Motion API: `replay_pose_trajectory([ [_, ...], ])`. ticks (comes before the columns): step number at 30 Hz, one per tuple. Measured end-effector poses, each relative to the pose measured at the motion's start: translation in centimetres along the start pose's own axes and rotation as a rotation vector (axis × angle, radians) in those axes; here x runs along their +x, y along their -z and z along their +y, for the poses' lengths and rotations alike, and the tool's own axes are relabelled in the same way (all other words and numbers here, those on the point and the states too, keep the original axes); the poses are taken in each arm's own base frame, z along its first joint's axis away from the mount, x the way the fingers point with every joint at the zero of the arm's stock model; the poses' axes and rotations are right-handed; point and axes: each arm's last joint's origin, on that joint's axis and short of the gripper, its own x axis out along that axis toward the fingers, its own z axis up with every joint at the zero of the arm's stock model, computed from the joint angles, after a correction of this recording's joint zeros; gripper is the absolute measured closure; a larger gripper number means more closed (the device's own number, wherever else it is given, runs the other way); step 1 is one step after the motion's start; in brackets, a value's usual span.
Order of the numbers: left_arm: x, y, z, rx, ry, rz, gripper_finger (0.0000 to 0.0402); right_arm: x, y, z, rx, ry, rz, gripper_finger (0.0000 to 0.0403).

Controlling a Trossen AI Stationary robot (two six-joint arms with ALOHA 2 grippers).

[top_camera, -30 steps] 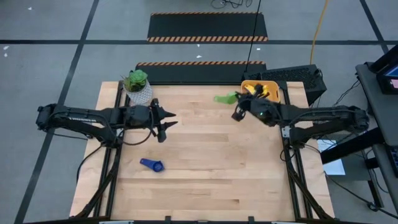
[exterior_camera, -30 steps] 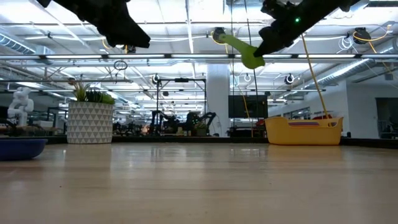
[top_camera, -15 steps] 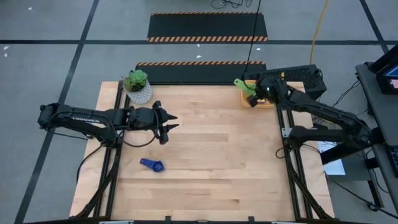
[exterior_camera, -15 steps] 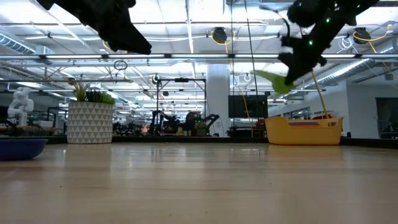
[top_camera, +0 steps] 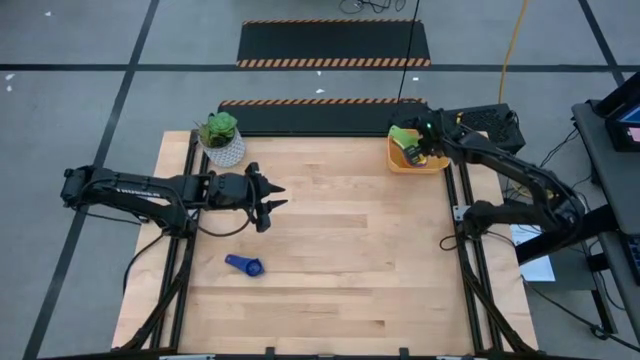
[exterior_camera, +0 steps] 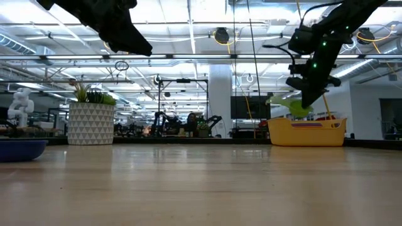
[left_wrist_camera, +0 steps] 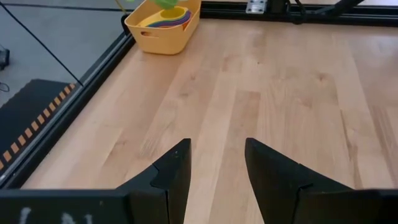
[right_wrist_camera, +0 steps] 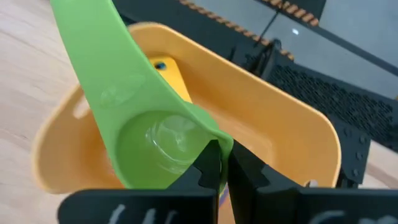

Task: Nest measuring cups in basket
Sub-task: Stack the green measuring cup on top of the yellow measuring cup into the bin

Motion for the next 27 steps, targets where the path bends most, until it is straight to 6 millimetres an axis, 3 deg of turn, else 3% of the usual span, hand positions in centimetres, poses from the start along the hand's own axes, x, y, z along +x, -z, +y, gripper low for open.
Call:
replay_pose_trajectory([
  [8,0.2,0.6,0.0,0.005,-0.001,0.015,0.025,1.1,0.4,-0.5,0.012,0.029,0.081,0.04],
  [27,0.2,0.5,0.0,0.002,-0.001,0.013,0.025,1.2,0.8,-0.5,0.084,0.048,0.119,0.037],
])
